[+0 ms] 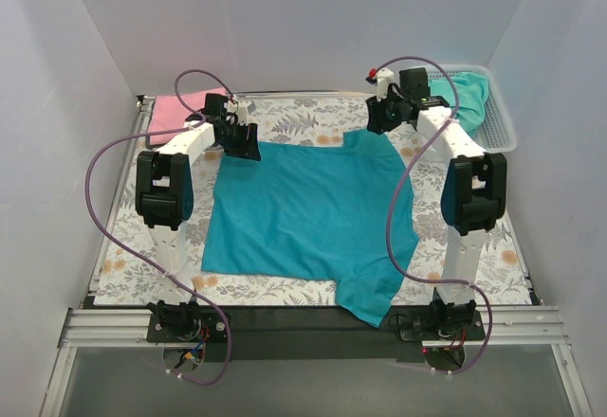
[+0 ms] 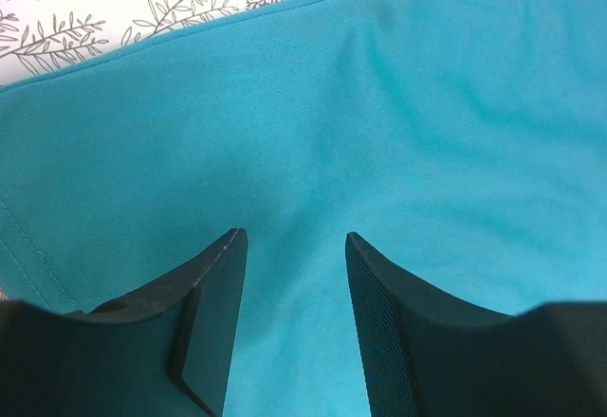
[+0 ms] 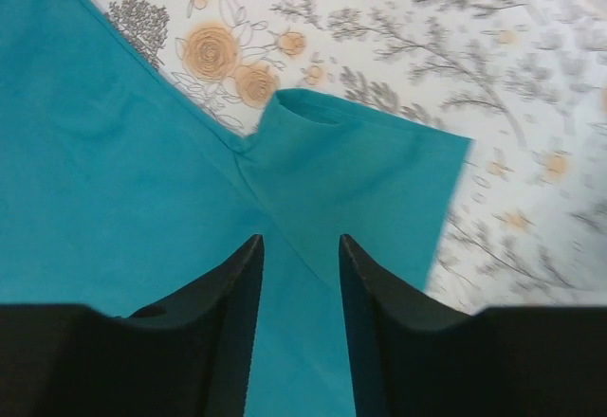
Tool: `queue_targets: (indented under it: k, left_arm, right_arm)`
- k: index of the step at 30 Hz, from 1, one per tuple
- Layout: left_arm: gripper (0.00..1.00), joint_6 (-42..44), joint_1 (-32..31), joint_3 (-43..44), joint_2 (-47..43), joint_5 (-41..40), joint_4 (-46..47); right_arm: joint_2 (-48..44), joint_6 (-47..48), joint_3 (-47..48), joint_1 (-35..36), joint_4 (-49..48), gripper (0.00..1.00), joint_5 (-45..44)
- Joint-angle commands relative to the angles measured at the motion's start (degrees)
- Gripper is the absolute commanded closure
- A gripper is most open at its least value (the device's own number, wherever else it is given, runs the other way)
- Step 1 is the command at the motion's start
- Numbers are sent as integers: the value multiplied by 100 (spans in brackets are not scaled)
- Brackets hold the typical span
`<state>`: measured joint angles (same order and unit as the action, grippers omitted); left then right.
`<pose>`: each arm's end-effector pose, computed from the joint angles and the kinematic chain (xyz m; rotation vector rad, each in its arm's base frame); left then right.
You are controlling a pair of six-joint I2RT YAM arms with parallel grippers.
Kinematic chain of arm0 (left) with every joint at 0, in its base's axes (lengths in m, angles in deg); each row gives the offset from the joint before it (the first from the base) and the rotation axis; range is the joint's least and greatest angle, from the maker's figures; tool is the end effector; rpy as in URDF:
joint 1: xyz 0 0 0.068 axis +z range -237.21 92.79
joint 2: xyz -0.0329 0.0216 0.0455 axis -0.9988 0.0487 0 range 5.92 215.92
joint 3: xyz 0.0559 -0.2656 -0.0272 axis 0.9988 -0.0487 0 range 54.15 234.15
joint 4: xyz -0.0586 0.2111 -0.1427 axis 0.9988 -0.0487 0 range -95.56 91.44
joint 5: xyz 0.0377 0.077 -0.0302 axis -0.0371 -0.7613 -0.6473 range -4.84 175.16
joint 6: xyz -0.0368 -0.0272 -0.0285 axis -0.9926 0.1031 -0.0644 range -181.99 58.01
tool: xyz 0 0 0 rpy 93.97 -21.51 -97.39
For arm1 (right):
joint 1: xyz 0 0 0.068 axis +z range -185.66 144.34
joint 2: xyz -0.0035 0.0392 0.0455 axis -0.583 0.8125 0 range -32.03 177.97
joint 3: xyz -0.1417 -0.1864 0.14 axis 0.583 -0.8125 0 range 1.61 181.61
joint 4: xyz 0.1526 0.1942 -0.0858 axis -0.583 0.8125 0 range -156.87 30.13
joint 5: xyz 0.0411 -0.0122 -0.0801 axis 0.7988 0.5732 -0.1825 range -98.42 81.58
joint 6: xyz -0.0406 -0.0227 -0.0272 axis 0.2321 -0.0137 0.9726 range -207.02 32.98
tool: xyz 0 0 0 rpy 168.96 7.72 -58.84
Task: Fold and stack the t-shirts
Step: Flatten the tshirt out
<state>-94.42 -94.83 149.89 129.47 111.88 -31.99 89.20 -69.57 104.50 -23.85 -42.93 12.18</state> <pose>0.4553 -0.0770 0.1796 -0.4203 2.6791 -0.8418 0.4747 0.1121 0.2469 -0.7501 2.1508 0.3627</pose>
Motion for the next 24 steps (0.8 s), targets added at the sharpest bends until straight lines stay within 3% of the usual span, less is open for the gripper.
queue_targets:
  k: [1,5,11,17,24]
  left_arm:
    - [56,-18,15,146,-296,106,-111]
    - [57,26,15,67,-191,-79,-164]
    - [57,-27,15,23,3,-281,-278]
    - [60,-45,6,304,441,-466,-418]
    - [62,-18,-47,1559,1477,-492,-656]
  right_arm:
    - [-609,346,-471,-109,206,63,-337]
    - [-495,426,-744,-118,628,71,-557]
    - [-118,487,-841,-118,743,72,-1031]
    - [840,470,344,-232,989,72,-1901]
    - [2017,882,2136,-276,972,72,-2710]
